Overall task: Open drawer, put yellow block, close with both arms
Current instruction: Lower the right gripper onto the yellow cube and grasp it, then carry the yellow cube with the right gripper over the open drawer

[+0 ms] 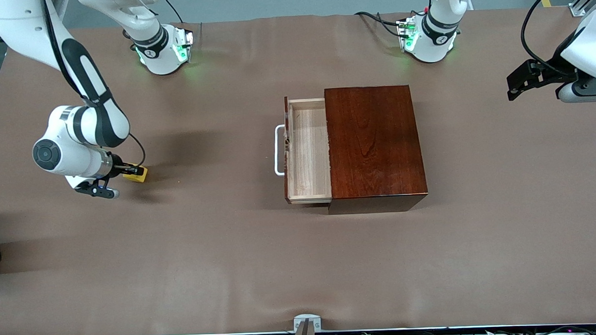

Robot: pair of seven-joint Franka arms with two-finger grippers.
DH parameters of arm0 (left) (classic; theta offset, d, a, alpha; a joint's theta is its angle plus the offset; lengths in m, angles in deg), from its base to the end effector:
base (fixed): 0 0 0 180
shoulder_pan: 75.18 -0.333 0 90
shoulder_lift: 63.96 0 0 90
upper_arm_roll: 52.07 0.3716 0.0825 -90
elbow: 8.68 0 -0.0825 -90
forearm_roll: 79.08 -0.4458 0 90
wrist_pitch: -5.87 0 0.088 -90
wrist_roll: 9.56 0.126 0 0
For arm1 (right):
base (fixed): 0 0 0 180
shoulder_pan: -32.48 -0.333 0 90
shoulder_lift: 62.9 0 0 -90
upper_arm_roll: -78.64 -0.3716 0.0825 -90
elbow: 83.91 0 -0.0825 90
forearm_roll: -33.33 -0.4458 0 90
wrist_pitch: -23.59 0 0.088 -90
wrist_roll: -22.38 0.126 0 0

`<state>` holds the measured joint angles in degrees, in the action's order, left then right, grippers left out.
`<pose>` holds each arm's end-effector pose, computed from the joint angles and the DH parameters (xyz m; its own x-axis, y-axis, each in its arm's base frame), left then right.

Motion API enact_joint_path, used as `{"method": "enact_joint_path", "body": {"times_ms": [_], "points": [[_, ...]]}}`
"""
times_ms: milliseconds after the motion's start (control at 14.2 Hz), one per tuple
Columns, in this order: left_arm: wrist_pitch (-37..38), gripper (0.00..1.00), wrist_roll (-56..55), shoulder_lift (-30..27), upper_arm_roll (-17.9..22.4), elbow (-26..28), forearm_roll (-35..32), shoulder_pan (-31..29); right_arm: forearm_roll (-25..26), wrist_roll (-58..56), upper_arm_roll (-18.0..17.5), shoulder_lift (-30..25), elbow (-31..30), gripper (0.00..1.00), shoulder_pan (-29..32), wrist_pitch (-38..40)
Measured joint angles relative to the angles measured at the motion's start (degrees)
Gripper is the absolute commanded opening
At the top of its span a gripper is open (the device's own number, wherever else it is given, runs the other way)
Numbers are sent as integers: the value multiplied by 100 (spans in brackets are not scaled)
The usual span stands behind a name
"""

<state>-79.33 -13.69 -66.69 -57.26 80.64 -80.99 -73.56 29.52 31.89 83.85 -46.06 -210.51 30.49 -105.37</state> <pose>0.5860 -0.0670 0.6889 0.9988 -0.0438 -0.0216 -0.0446 -0.9982 -0.0392 0.5715 -0.0303 0.2125 0.9329 -0.2618 -0.2474 -0.2632 -0.9643 0.0279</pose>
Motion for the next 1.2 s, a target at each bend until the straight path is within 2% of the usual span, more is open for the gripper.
{"method": "enact_joint_path", "body": {"times_ms": [211,422,633,844,1196], "points": [[3,100,0,10,0,0,0,-1,-55,1153,-50,-476,174,0,-638,781],[10,100,-1,22,0,1,0,-1,-298,1714,-78,-702,486,0,-985,1513],[11,100,-1,23,0,0,0,-2,-575,2445,-87,-891,1128,0,-1169,2477],[15,100,-1,23,2,0,0,-13,-811,3450,-105,-1052,2018,0,-1710,3355],[15,100,-1,24,4,0,0,-18,-1137,4944,-113,-1077,2910,0,-2422,3745]]}}
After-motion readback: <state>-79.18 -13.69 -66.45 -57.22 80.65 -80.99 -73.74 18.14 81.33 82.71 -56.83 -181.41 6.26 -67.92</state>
